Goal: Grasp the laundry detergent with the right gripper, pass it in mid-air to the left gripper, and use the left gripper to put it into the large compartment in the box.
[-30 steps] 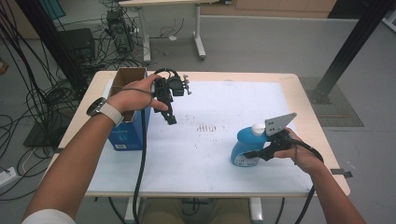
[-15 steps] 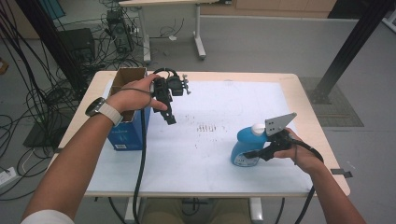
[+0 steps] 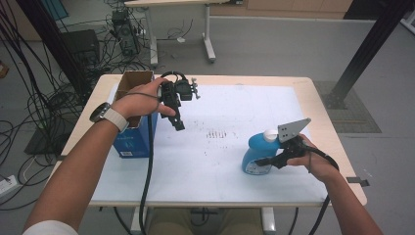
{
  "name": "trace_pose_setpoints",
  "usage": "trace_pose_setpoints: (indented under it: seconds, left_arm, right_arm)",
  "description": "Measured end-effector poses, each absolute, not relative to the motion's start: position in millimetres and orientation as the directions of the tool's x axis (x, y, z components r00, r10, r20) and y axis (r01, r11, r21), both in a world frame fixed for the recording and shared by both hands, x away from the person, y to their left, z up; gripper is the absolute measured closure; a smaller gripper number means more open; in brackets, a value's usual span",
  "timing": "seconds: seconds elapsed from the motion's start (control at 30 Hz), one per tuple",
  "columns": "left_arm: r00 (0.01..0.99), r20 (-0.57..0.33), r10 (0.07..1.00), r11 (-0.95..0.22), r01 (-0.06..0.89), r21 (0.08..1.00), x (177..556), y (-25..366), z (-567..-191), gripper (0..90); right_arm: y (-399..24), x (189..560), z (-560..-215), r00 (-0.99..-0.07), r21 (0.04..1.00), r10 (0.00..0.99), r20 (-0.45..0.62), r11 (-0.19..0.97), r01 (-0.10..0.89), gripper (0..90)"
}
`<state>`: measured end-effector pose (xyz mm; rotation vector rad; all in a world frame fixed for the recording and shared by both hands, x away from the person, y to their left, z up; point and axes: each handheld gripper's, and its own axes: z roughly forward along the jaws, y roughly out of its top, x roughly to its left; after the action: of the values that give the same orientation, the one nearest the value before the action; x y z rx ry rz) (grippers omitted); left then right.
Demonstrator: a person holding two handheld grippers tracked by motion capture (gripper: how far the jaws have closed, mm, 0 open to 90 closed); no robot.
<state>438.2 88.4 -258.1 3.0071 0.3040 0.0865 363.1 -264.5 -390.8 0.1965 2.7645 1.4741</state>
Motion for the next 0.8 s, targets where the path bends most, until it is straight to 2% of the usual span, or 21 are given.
trace_pose_setpoints:
  seconds: [0.8]
  left_arm:
    - [0.976, 0.053, 0.211, -0.971, 0.203, 0.128, 437.0, 91.0, -256.1, 9.9]
  right_arm:
    - [-263.9, 364.0, -390.3, -0.992, 0.825, 0.113, 0.063, 0.553, 0.115, 42.5]
